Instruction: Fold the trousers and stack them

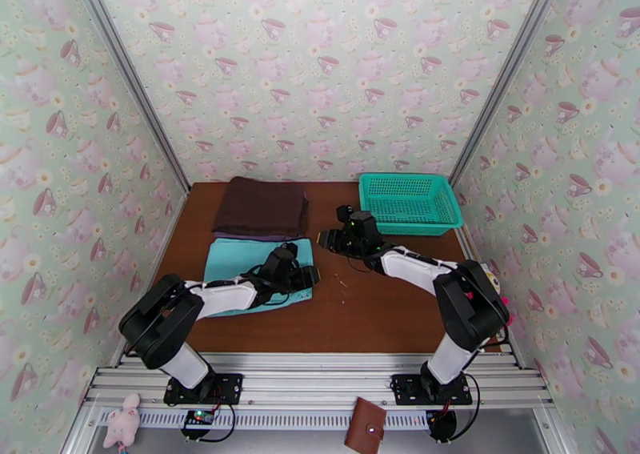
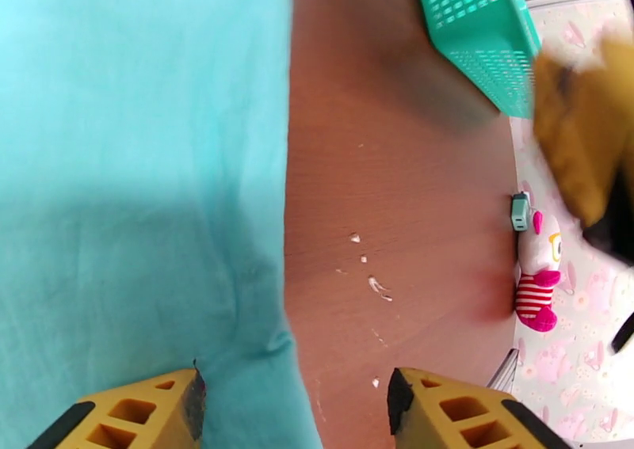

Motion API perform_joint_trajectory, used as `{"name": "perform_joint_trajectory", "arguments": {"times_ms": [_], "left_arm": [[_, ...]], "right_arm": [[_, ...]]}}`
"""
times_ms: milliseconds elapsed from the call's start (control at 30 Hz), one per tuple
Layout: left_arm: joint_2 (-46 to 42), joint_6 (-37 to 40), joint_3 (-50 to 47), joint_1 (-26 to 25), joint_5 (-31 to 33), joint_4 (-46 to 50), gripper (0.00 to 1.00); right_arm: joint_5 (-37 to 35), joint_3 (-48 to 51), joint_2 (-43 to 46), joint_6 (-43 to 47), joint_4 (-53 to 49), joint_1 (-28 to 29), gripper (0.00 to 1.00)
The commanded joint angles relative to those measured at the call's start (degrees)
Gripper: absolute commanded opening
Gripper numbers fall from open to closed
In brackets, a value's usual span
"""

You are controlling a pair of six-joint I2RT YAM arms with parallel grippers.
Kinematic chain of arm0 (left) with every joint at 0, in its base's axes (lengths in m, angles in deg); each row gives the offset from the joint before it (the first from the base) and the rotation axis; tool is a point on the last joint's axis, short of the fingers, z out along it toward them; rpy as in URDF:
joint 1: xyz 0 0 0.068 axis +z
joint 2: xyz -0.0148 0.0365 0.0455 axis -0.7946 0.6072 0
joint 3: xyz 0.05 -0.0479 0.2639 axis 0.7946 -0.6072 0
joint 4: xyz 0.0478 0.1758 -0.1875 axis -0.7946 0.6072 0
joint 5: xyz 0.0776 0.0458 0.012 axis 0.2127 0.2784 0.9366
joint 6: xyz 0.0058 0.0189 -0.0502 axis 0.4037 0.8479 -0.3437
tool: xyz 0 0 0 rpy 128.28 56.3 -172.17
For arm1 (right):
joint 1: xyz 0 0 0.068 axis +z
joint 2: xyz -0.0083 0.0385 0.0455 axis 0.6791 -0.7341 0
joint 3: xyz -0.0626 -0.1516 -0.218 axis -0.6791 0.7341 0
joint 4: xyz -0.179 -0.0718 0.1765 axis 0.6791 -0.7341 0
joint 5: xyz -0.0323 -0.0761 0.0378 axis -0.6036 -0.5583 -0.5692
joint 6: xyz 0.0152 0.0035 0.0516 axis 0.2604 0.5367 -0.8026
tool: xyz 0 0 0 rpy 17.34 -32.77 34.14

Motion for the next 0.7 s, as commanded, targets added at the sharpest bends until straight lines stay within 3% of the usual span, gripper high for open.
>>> {"name": "perform_joint_trajectory", "arguments": {"times_ms": [0, 167, 200, 233, 400, 667], "left_arm": [[1.4, -3.83, -5.04, -0.32, -6.08, -12.58, 0.66], [-3.15, 0.3, -8.37, -1.23, -6.04, -16.3, 0.76], [-4.47, 2.21, -8.37, -1.78, -5.4, -14.68, 0.83], [-5.79, 3.78, -8.15, -2.34, -4.35, -12.7, 0.98], [-12.14, 11.09, -7.35, -5.09, 0.93, -3.86, 1.0], [-10.33, 13.23, -6.98, -5.75, -4.1, -8.5, 1.0]], "right_arm": [[4.66, -4.68, -4.79, -5.08, 4.17, 1.74, 0.36], [9.12, -9.58, -12.29, -8.87, 7.8, 3.42, 0.37], [9.62, -9.94, -13.52, -9.47, 8.78, 3.57, 0.37], [9.87, -10.08, -14.29, -10.0, 9.35, 3.65, 0.37], [10.18, -10.7, -17.61, -10.93, 10.33, 3.72, 0.37], [9.92, -15.23, -23.81, -10.82, 9.28, 2.44, 0.38]]}}
